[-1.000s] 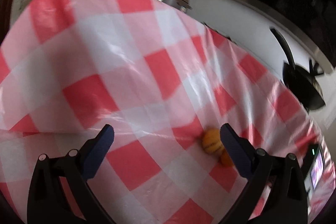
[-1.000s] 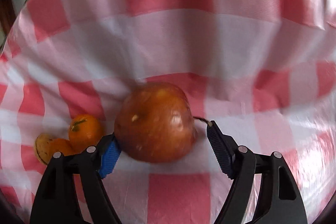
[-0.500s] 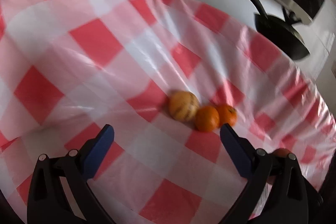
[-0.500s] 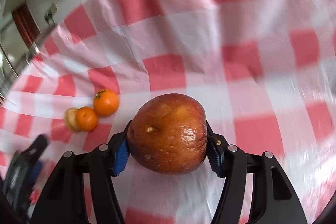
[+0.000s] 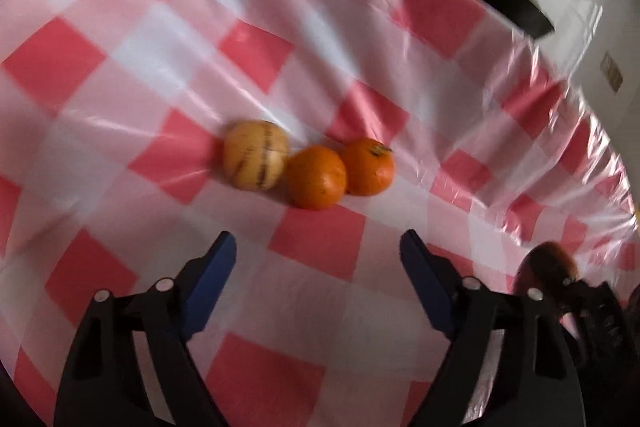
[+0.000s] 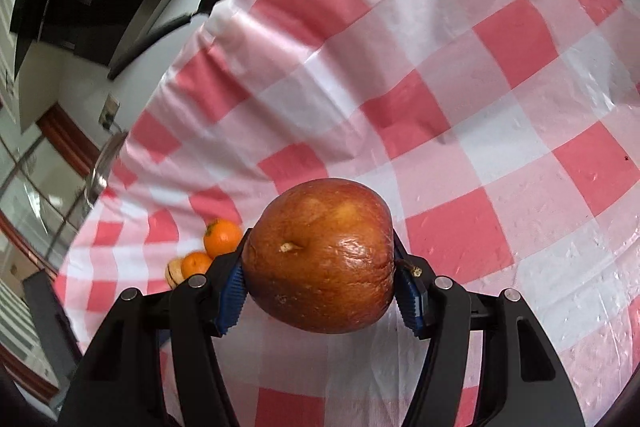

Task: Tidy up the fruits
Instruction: 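Grasp an orange with the left tool, then carry the held orange and brown fruit off the table over the white box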

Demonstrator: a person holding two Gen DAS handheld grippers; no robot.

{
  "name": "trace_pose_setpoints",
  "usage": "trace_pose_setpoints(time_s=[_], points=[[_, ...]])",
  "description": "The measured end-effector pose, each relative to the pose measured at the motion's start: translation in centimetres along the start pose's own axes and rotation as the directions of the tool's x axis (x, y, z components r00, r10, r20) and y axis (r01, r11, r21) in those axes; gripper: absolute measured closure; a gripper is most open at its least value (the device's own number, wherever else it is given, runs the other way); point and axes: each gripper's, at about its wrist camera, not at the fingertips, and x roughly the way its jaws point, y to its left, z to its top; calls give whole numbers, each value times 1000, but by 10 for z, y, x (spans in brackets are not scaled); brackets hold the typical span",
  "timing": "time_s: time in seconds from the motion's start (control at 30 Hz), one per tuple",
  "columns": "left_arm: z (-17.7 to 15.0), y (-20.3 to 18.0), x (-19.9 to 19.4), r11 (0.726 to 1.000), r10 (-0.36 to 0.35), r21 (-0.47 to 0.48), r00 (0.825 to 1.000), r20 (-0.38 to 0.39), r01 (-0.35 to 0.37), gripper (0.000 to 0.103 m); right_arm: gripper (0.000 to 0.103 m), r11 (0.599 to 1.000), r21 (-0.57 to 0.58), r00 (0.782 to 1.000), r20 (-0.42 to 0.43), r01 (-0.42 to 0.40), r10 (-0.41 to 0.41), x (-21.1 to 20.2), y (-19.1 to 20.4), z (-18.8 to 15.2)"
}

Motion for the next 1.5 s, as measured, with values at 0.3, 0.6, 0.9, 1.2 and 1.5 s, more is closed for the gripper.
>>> trace_pose_setpoints(time_s=[0.3,0.6,0.9,1.2,1.5], points=[[27,-10,43,996,93,6,995,-38,-93,47,42,1000,27,1000,-2,-7,7,-3,-4,1],[24,-16,44,997,74,33,997,-37,-73,62,42,1000,-13,1000,-3,0,0,0,6,-2],[-43,-22,-45,992,85,91,994,71,-91,62,42,1000,-15,1000,-11,-9,8,3,7,-3],[-62,-18,-62,991,103,75,990,95,-110,62,42,999,-50,1000,-4,-2,2,6,13,-5],[-54,-8,-72,996,86,26,984,156,-91,62,42,996,-89,998,57,-18,23,-3,18,-8]])
